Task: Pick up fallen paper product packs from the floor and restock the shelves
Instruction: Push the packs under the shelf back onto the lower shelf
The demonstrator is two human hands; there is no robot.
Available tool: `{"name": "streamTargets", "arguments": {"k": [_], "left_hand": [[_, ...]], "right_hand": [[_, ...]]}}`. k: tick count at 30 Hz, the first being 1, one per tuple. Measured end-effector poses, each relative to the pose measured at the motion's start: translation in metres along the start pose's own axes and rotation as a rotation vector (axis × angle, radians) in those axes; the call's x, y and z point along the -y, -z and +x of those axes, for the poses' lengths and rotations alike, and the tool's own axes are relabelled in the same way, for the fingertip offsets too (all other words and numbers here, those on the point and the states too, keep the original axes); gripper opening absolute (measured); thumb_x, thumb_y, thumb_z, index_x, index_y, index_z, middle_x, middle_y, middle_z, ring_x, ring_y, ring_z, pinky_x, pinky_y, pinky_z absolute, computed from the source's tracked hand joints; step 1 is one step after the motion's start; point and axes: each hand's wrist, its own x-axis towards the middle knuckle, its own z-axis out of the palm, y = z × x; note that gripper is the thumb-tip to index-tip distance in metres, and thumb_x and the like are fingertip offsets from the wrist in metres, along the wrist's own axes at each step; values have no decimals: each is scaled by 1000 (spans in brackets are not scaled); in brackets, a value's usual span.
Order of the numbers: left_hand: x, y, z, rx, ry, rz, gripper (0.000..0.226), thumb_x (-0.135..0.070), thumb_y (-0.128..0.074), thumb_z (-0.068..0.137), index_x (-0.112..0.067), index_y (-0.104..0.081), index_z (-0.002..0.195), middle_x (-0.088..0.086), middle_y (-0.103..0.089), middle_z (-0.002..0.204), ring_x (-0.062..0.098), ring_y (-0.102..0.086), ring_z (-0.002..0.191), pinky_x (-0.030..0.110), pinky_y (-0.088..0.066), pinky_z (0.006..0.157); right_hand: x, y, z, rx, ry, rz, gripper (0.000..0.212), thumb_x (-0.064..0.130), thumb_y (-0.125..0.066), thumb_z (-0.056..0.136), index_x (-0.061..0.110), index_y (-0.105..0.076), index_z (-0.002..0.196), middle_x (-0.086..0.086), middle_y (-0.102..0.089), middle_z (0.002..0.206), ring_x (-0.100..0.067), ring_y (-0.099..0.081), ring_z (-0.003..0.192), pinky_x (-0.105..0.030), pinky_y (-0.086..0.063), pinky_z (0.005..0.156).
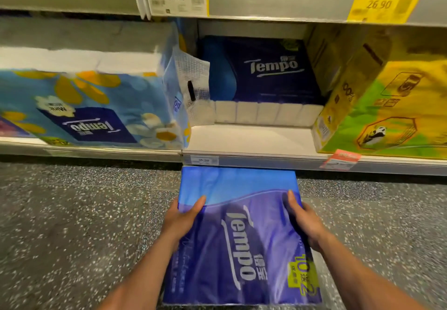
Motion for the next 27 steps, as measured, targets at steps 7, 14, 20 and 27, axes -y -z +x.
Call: {"name": "streamTargets", "arguments": {"k": [7, 14, 20, 27], "left_hand": [[-11, 14, -41, -38, -18, -159, 69, -63, -84, 66, -27, -61, 121, -13, -71, 96, 13, -70, 90, 37, -59, 84], [-28, 34, -67, -139, -33, -286, 79, -65, -76, 73, -12, -63, 131, 9, -68, 124, 21, -65, 99, 31, -51, 86], [-37, 43, -83, -110, -188, -382, 77, -92, -71, 47, -33, -76, 97, -5, -78, 98, 21, -75, 92, 48, -59, 88], [-117, 64, -115, -49, -465, -501, 76, -89, -74, 49, -39, -69, 106, -13, -76, 104, 16, -74, 97, 52, -58, 90]], "right_hand": [[56, -11, -74, 133, -70, 228, 84, 74, -78, 68, 17, -68, 128, -8, -76, 117, -27, -72, 111, -49, -48, 109], [71, -18, -124, 88, 70, 372, 70, 62, -69, 79, 12, -66, 128, -13, -76, 114, -31, -73, 105, -48, -55, 99], [97, -21, -159, -120, 275, 392, 56, 61, -68, 81, 12, -64, 108, -12, -75, 107, -24, -71, 91, -39, -56, 76], [185, 2, -182, -237, 611, 248, 102, 94, -71, 46, 18, -59, 114, -9, -70, 118, -26, -69, 108, -49, -57, 89]]}}
